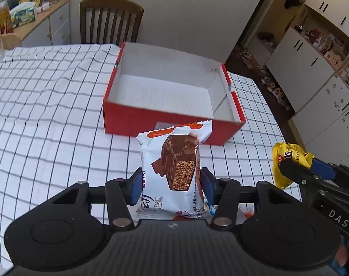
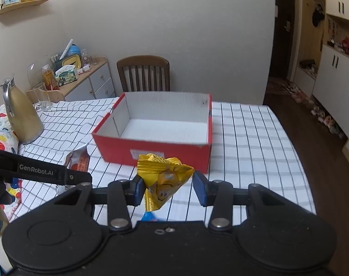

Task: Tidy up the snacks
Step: 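Lift the yellow packet with the right gripper while the left gripper carries the wafer packet to the box, then open both grippers over the red box, dropping the yellow and wafer packets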

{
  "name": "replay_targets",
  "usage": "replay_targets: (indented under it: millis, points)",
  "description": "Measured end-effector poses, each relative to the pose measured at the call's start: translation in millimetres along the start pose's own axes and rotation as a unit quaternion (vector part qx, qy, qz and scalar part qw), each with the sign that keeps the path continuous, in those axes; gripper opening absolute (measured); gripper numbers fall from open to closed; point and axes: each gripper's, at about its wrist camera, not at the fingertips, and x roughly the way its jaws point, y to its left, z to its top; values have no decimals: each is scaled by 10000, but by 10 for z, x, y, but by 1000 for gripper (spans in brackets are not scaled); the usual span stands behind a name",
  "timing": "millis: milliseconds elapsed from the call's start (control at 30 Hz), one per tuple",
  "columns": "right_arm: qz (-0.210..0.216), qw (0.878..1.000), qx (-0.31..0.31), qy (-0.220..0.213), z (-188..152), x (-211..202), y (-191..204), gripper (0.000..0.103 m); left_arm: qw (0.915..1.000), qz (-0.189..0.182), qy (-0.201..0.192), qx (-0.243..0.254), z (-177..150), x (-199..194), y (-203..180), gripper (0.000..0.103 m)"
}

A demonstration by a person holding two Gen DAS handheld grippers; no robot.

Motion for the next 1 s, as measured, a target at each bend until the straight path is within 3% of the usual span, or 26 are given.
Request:
replay_targets:
  millis: [600, 1000]
  points:
    - [83, 9992, -383, -64, 707, 826, -186, 43, 9990, 349, -165, 237, 968, 690, -223, 51]
    - [74, 9968, -527, 597, 873, 1764, -290, 43, 9952, 944, 51, 251, 1388, 1411, -268, 51]
